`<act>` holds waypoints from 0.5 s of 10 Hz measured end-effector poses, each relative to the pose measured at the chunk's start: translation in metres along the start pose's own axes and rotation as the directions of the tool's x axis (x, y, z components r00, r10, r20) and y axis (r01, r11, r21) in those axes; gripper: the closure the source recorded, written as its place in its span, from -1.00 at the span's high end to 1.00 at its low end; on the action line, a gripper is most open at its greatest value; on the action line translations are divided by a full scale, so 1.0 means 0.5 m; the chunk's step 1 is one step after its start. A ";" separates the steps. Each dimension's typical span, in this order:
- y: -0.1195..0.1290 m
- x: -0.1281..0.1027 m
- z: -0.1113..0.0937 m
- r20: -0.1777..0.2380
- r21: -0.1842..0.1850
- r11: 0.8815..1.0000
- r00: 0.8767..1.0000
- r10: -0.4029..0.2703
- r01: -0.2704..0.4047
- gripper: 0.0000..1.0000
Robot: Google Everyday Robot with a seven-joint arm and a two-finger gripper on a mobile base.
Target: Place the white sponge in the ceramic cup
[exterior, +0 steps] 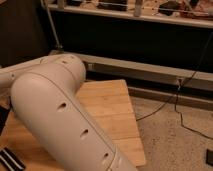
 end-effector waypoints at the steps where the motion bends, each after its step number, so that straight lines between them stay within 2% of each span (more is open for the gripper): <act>1: -0.005 -0.011 0.008 0.008 0.002 1.000 1.000 0.008 -0.008 -0.54; 5: -0.014 -0.064 0.021 0.075 -0.024 0.998 0.995 0.058 -0.056 -0.54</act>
